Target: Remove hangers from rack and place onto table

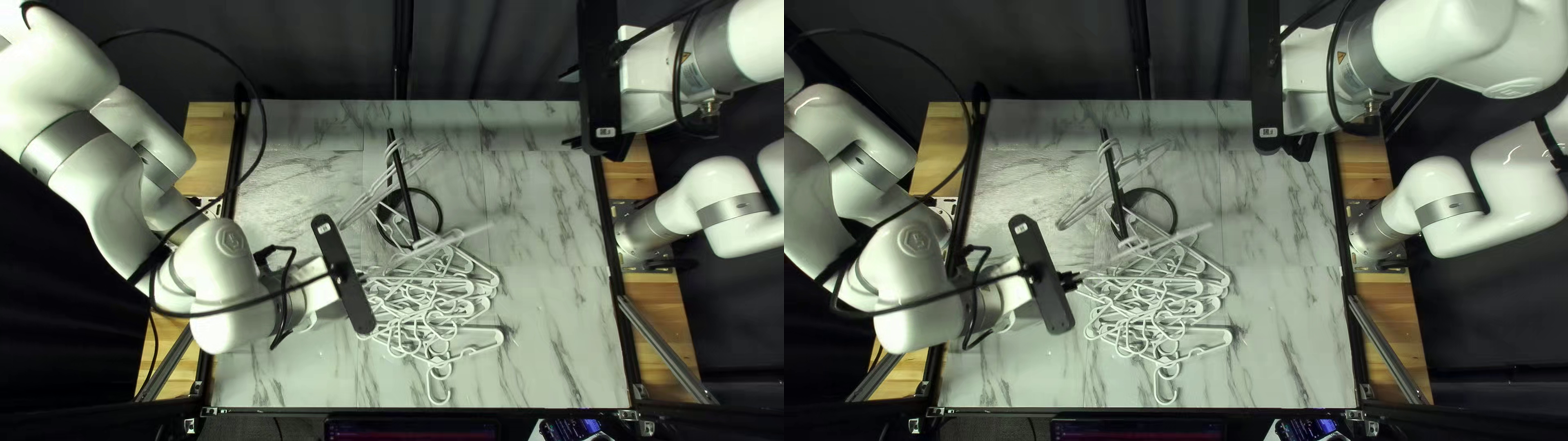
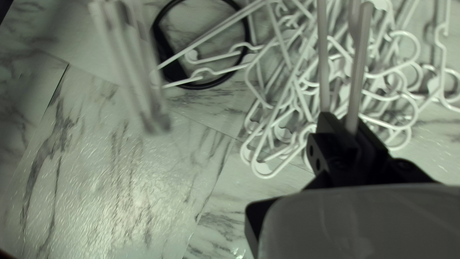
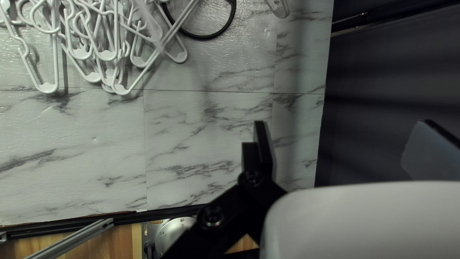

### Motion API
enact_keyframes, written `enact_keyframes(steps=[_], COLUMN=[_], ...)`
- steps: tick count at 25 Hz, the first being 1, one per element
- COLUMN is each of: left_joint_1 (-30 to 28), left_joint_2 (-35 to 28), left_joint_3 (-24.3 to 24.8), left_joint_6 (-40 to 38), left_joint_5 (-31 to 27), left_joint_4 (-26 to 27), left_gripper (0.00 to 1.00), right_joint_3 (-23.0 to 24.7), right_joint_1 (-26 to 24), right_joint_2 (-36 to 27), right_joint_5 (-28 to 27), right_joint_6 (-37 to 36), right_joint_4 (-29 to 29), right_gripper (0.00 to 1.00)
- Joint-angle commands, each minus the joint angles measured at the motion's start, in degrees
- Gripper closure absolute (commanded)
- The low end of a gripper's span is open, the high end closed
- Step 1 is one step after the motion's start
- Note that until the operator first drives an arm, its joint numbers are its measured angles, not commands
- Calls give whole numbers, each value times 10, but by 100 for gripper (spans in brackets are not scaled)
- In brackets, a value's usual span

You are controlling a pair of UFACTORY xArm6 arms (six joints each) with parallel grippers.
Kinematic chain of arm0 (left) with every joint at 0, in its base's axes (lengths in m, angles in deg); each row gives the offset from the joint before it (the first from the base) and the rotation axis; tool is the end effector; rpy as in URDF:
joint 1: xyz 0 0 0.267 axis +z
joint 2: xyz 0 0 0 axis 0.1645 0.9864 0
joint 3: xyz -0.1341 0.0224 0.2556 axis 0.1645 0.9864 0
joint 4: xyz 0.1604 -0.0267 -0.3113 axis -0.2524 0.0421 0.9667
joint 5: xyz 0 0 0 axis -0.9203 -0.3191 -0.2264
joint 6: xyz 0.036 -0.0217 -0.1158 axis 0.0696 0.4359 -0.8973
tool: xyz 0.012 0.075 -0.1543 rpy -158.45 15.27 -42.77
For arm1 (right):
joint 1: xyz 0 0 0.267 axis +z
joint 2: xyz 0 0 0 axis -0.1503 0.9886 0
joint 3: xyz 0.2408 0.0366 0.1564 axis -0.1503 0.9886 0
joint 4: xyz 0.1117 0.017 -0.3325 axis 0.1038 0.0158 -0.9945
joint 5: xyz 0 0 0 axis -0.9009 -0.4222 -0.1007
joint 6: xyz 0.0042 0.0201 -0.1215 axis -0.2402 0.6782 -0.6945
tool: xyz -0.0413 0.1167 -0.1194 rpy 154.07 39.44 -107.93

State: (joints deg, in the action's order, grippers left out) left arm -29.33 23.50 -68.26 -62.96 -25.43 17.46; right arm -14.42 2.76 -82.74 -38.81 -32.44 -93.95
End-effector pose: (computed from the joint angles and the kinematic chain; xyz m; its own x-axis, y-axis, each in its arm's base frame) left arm 0.4165 -0.1739 0.2310 0.7569 0.2594 0.5999 0.4031 -0.9077 -0.1161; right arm 0.3501 -0.0227 0.4627 0.9390 0.1525 0.3082 0.0488 -0.9463 0.3195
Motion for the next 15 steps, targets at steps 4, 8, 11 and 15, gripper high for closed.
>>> enact_keyframes(steps=[4, 8, 11, 15], left_joint_1=[-32, -52, -52, -52], left_joint_2=[29, 53, 49, 49], left_joint_3=[-30, -38, -33, -33], left_joint_6=[44, 92, 100, 100], left_joint_5=[-11, 4, 4, 4], left_joint_4=[-5, -30, -32, -32], left_gripper=[100, 100, 100, 100], right_joint_3=[0, 0, 0, 0], right_joint_1=[0, 0, 0, 0], right_joint_2=[0, 0, 0, 0], right_joint_5=[0, 0, 0, 0], right_joint_6=[0, 0, 0, 0], right_joint_4=[0, 0, 0, 0], right_gripper=[0, 0, 0, 0])
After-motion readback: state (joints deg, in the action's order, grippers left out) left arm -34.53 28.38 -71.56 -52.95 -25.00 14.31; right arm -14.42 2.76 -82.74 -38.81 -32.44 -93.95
